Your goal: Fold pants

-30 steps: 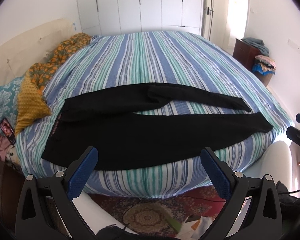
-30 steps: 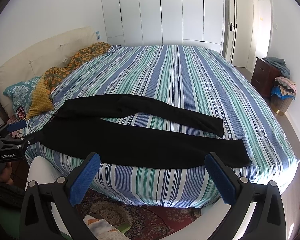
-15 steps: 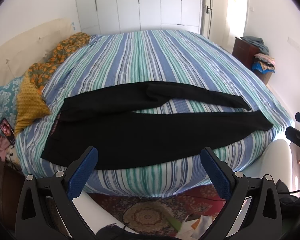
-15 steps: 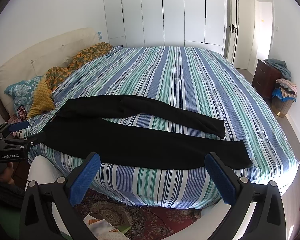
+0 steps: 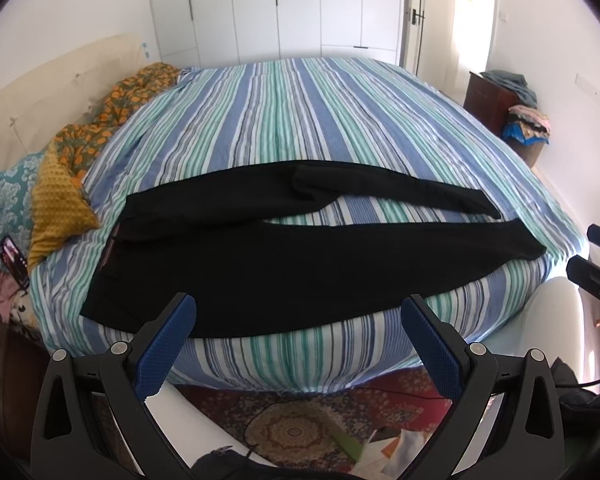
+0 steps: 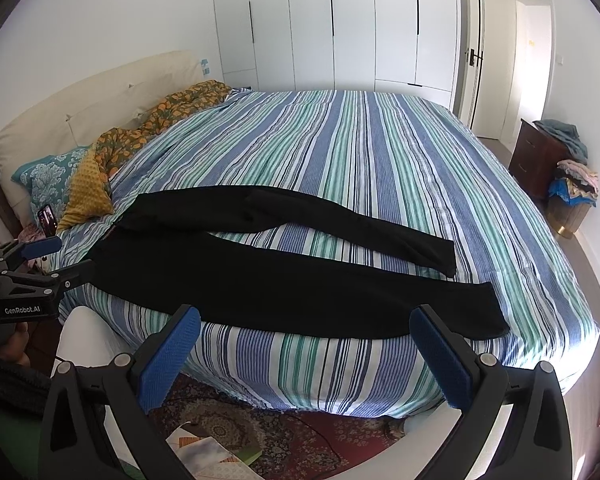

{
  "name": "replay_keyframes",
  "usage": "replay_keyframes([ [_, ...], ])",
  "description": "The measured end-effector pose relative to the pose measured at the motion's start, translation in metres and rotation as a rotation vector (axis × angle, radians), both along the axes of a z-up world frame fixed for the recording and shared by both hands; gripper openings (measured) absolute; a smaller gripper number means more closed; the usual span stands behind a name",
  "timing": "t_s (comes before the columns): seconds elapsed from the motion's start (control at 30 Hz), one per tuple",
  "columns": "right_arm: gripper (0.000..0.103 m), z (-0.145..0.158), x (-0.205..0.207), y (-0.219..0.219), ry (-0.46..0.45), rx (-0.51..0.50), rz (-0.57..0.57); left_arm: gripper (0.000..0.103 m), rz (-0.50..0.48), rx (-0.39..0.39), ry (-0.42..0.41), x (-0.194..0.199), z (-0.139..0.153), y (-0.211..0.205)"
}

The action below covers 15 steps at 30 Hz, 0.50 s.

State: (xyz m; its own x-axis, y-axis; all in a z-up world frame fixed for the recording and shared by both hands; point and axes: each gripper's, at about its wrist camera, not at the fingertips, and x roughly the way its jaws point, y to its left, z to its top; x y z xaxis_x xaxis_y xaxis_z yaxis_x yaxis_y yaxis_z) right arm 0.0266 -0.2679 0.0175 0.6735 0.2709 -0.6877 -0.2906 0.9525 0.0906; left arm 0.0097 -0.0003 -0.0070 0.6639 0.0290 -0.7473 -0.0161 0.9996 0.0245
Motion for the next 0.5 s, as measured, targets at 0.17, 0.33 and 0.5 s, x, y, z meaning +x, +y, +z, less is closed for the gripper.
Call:
replay_keyframes([
  [0.17,0.103,-0.0004,0.0012,0.0013,-0.022,-0.003,0.0,0.102,-0.002,0.001,0.003,0.0008,-0.0018,-0.0012],
  [0.33,0.103,-0.002,0.0023,0.003,-0.012,-0.004,0.002,0.102,-0.003,0.002,0.008,0.0018,-0.0034,-0.0017],
  [0.5,0.103,-0.0032,0.0018,0.0035,0.004,-0.009,-0.001,0.102,-0.001,0.001,0.004,0.0017,-0.0039,-0.0006],
])
